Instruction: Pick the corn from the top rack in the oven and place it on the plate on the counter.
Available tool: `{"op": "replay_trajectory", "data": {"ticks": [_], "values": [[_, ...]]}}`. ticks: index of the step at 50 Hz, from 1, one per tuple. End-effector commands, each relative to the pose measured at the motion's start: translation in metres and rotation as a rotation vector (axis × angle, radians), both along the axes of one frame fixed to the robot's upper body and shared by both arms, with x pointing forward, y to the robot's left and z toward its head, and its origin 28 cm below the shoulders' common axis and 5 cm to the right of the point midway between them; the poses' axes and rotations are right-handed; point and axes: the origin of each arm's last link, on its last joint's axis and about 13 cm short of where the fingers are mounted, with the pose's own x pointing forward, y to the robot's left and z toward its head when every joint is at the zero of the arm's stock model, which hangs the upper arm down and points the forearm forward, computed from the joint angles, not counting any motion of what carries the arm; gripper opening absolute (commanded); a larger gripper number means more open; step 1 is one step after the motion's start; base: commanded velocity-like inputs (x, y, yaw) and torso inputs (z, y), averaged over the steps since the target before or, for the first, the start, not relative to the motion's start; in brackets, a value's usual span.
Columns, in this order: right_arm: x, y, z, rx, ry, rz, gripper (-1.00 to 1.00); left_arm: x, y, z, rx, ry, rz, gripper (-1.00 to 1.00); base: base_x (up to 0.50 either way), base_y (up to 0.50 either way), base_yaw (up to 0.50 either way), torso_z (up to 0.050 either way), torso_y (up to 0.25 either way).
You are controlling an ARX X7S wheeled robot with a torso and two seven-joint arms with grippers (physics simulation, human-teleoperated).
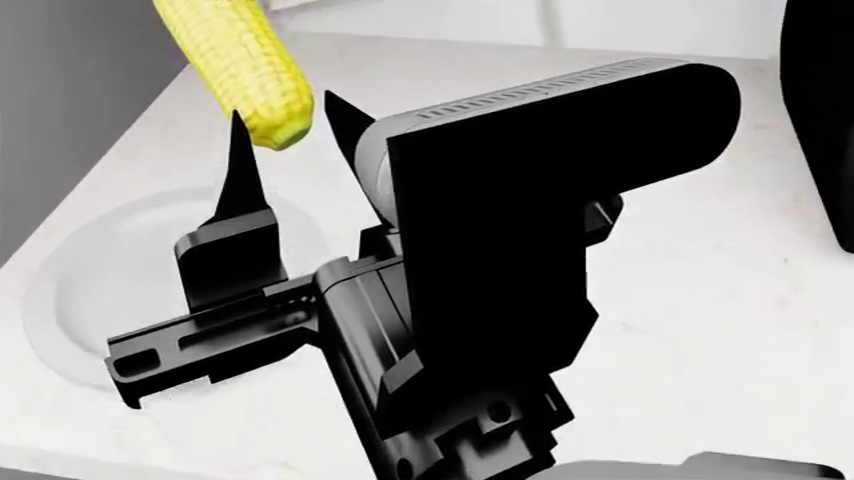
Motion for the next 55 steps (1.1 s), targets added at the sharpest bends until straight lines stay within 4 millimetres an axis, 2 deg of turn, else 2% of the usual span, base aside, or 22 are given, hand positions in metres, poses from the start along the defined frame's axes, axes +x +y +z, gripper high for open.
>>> {"op": "replay_trajectory", "data": {"ticks": [1,7,23,25,32,43,55], "values": [[0.000,0.000,0.000,-0.004,-0.019,-0.004,-1.00,0.000,0.000,0.001,-0.002,-0.001,-0.003,1.00,0.52,-0.10,0.00,0.000,0.000],[-0.002,0.001,0.001,-0.008,-0.035,-0.020,-1.00,0.000,-0.001,0.000,-0.001,-0.001,-0.006,1.00,0.51,-0.01,0.00,0.000,0.002],[0.001,0.006,-0.003,-0.028,-0.011,-0.009,-1.00,0.000,-0.002,0.000,0.000,0.000,-0.011,1.00,0.02,0.00,0.00,0.000,0.001],[0.005,0.007,-0.003,-0.029,0.011,0.000,-1.00,-0.001,-0.002,0.000,0.002,0.000,-0.013,1.00,0.00,0.00,0.00,0.000,0.000],[0.042,0.014,0.000,-0.019,0.115,0.054,-1.00,-0.001,-0.001,0.001,-0.002,-0.001,-0.008,1.00,0.00,0.00,0.00,0.000,0.000],[0.078,0.034,0.003,-0.089,0.120,0.115,-1.00,0.000,0.002,-0.001,-0.011,0.001,0.000,1.00,0.00,0.00,0.00,0.000,0.001],[0.117,0.045,-0.013,-0.165,0.156,0.111,-1.00,0.001,0.003,-0.003,-0.015,0.002,0.003,1.00,0.00,0.00,0.00,0.000,0.000]]}}
